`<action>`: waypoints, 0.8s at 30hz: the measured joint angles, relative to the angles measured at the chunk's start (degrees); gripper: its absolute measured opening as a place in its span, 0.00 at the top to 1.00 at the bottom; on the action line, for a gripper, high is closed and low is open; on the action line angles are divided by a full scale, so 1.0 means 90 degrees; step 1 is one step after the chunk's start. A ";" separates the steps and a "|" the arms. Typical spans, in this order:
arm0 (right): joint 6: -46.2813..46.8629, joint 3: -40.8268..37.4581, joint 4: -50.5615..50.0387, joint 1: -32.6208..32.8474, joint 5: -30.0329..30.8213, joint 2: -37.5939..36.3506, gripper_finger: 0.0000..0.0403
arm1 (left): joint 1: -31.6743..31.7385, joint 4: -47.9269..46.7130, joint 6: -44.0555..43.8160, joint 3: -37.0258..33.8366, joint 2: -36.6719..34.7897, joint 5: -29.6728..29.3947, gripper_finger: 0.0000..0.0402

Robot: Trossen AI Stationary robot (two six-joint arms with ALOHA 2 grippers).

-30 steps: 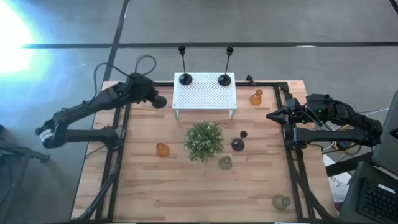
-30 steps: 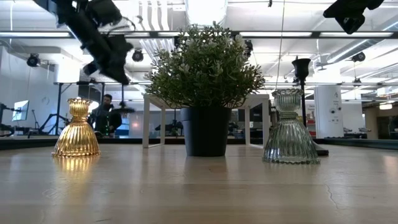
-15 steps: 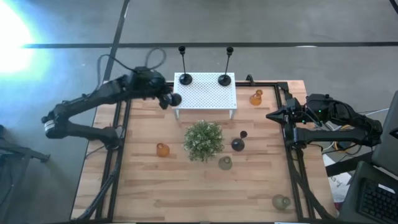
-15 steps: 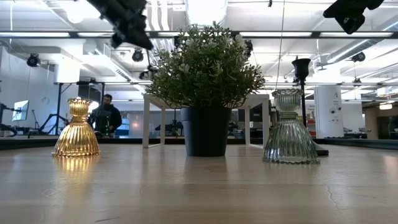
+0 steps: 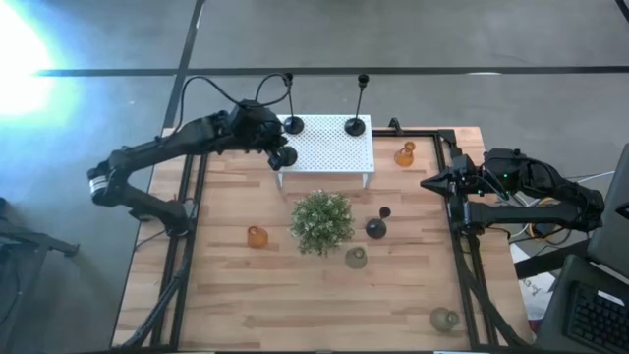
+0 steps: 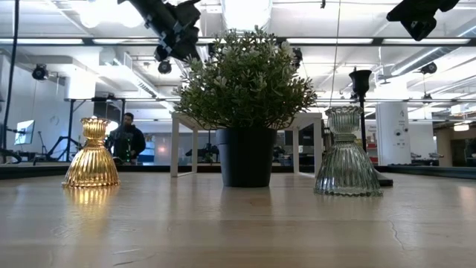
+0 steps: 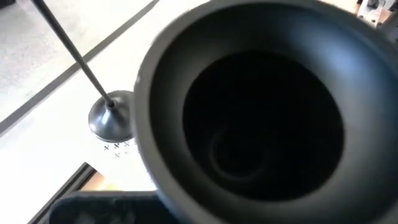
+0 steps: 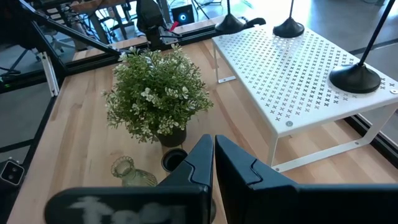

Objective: Pick & Place candle stick holders
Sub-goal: Move the bottom black candle holder to the top left of the table

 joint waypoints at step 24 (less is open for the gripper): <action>0.0000 0.0001 -0.0002 0.0001 0.0001 0.0001 0.97 | 0.0012 -0.0215 0.0111 -0.0012 0.0170 0.0003 0.96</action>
